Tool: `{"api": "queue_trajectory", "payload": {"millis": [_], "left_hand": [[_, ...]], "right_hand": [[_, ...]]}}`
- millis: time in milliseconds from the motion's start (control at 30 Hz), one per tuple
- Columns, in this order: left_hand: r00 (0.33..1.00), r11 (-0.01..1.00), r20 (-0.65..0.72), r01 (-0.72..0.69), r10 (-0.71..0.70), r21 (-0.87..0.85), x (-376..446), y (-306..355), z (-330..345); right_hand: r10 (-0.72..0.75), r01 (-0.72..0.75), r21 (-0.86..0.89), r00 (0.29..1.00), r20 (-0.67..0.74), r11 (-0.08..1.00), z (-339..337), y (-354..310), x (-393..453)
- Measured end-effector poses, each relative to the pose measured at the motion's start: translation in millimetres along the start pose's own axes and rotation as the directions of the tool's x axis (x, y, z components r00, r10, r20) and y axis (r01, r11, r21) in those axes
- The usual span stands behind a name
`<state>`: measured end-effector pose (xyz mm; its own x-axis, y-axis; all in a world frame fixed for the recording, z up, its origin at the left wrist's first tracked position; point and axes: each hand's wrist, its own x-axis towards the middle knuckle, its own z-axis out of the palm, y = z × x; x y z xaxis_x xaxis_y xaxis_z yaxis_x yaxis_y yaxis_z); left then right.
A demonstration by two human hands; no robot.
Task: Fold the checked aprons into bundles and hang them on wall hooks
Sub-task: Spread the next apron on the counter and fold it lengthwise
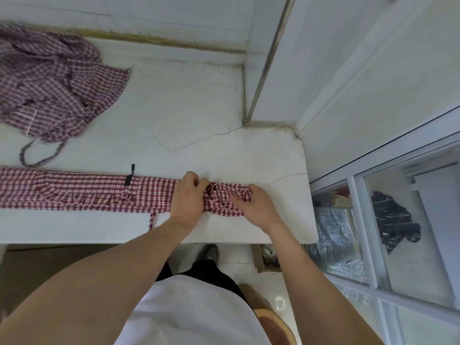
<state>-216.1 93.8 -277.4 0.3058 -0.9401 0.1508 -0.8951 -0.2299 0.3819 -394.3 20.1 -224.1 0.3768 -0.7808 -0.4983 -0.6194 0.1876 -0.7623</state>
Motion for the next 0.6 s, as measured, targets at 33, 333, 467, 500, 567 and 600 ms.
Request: {"api": "queue_trajectory", "payload": {"millis": [33,333,467,500,567,600], "left_hand": [[0.999,0.998,0.040,0.034,-0.032,-0.051,0,-1,-1],[0.963,0.857,0.135,0.269,-0.233,-0.440,8,-9,-25],[0.999,0.991,0.054,0.009,-0.001,-0.136,5,-27,-32],[0.991,0.993,0.135,0.016,0.000,-0.119,7,-29,-37],[0.937,0.985,0.346,0.093,-0.039,-0.143,12,-31,-47],[0.900,0.977,0.433,0.132,-0.049,-0.166,14,-36,-53]], "right_hand": [[0.020,-0.034,0.155,0.996,0.089,0.987,-2,-10,-5],[0.118,-0.314,0.720,0.943,0.310,0.619,24,-61,-18],[0.172,-0.348,0.703,0.935,0.311,0.621,39,-69,-19],[0.177,-0.347,0.691,0.935,0.307,0.634,43,-73,-19],[0.194,-0.354,0.681,0.933,0.302,0.642,49,-79,-19],[0.202,-0.355,0.678,0.933,0.296,0.644,54,-84,-20]]}}
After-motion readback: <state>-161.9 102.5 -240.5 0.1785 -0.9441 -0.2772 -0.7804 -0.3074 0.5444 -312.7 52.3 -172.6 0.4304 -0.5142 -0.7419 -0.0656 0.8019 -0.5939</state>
